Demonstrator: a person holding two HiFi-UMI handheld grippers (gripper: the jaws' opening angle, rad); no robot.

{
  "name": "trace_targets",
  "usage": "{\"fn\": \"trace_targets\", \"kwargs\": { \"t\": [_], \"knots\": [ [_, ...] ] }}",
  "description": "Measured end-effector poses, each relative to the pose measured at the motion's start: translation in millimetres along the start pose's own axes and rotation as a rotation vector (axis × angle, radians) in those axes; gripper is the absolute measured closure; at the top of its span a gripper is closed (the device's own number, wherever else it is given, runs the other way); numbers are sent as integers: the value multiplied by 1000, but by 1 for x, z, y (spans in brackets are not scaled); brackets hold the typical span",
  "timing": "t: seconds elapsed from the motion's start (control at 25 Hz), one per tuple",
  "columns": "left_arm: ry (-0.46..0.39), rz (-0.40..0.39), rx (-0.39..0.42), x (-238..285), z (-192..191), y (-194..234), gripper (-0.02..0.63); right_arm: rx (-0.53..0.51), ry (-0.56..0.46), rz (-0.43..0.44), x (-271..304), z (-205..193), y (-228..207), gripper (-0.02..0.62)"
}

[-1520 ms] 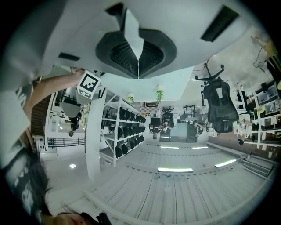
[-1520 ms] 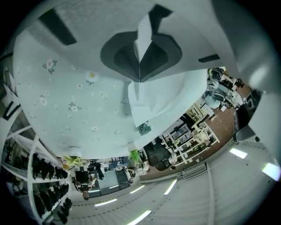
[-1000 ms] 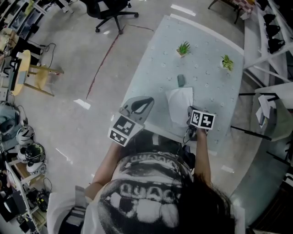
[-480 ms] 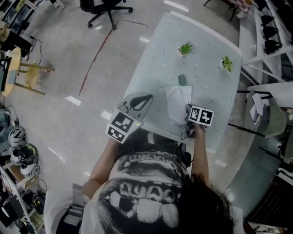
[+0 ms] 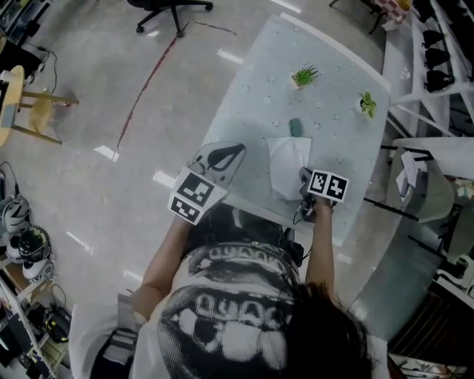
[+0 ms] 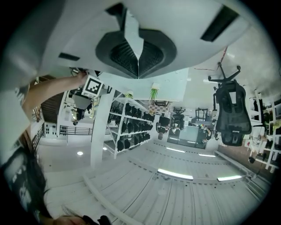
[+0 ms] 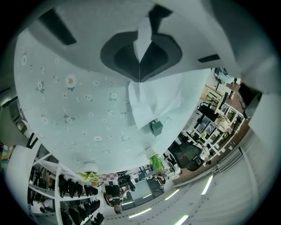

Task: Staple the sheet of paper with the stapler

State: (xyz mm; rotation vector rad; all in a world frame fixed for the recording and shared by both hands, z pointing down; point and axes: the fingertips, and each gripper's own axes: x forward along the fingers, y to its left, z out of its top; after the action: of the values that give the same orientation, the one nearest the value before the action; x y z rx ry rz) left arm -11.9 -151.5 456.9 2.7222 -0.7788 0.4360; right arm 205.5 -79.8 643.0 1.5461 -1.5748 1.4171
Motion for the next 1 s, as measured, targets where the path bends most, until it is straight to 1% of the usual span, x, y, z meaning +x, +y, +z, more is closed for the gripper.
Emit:
{"fn": "trace_targets", "kwargs": {
  "t": [0.24, 0.48, 0.68, 0.76, 0.92, 1.0],
  "knots": [
    [-18, 10, -24, 2, -1, 11, 601, 1, 54, 21, 0, 0, 5, 584],
    [-35, 32, -52, -5, -3, 24, 601, 36, 135, 69, 0, 2, 11, 584],
    [-42, 51, -66, -8, -5, 31, 601, 18, 217, 91, 1, 4, 11, 584],
    [-43, 54, -70, -9, -6, 32, 601, 23, 247, 111, 2, 3, 11, 584],
    [-43, 57, -73, -10, -7, 37, 602, 53, 303, 178, 2, 2, 15, 584],
    [-42, 58, -73, -12, -7, 38, 601, 55, 315, 183, 1, 2, 15, 584]
  ]
}}
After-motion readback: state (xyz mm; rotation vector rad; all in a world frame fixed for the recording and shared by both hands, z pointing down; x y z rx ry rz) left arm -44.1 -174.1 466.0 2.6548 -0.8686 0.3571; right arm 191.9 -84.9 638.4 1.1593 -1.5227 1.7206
